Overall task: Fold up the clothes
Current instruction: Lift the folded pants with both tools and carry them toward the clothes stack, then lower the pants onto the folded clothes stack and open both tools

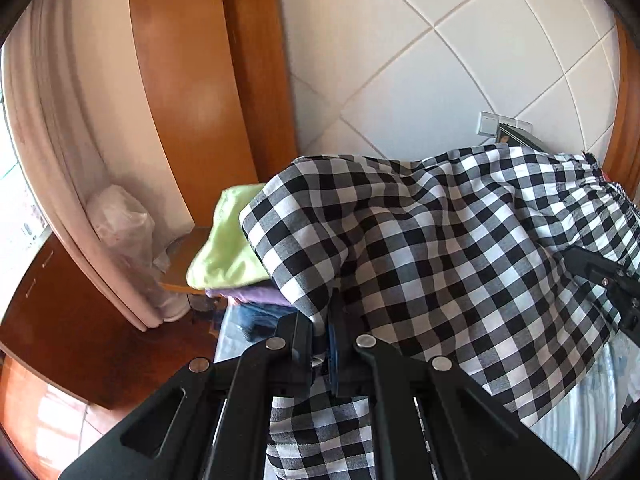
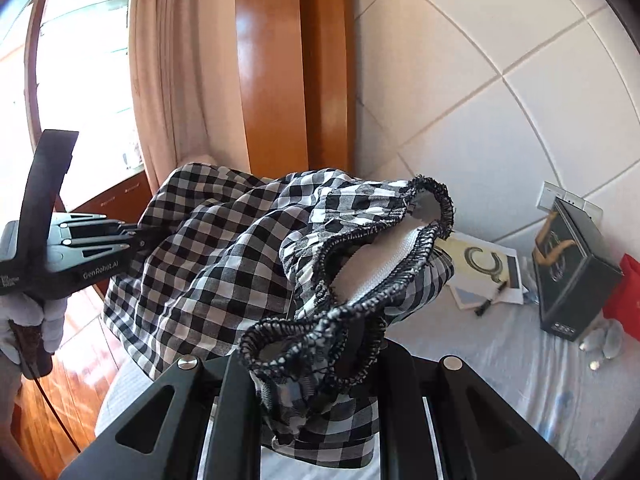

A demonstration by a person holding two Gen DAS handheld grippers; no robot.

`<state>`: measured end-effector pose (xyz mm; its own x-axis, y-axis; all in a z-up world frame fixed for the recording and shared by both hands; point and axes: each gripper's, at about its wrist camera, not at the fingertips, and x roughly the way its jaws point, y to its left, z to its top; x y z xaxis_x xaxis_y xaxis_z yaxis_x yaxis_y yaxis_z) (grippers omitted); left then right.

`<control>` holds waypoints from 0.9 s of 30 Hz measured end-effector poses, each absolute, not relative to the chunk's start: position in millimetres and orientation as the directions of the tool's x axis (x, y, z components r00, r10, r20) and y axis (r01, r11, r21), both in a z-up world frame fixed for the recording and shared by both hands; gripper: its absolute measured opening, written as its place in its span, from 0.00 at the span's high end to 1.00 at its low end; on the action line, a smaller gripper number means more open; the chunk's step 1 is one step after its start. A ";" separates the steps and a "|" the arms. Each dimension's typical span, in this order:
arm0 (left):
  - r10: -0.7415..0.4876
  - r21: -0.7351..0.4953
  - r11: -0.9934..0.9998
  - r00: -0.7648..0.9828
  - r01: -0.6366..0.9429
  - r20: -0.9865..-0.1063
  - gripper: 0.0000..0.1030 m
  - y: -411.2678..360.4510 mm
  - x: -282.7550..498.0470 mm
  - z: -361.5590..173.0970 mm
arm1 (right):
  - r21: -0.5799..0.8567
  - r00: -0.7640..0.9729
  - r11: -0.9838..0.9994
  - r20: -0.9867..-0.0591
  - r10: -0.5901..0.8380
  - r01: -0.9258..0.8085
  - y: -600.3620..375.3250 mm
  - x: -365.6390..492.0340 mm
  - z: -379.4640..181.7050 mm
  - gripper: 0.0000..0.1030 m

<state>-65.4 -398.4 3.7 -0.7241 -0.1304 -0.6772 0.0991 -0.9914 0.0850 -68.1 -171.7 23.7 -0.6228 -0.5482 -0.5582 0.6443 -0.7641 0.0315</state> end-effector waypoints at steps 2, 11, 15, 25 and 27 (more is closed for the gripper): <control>-0.134 0.098 -0.991 -0.729 0.091 -0.671 0.96 -420.1 -77.8 8.2 | 0.038 -0.629 -0.770 -0.552 -0.548 0.637 -193.6 -79.8 27.7 0.87; -0.112 0.109 -0.993 -0.718 0.051 -0.687 0.96 -497.4 -162.5 6.9 | 0.095 -0.631 -0.808 -0.573 -0.522 0.582 -274.3 -145.0 17.7 0.87; -0.088 0.095 -0.995 -0.694 0.029 -0.715 0.96 -517.0 -199.8 -10.4 | 0.119 -0.620 -0.822 -0.598 -0.507 0.557 -292.1 -178.1 1.5 0.87; -0.153 0.137 -0.988 -0.615 0.073 -0.773 0.42 -537.7 -267.0 -87.8 | 0.218 -0.529 -0.872 -0.722 -0.446 0.438 -288.2 -244.0 -80.5 0.46; -0.193 0.160 -0.981 -0.617 0.108 -0.763 0.28 -541.5 -271.5 -96.3 | 0.236 -0.523 -0.881 -0.730 -0.440 0.411 -283.6 -251.0 -91.1 0.24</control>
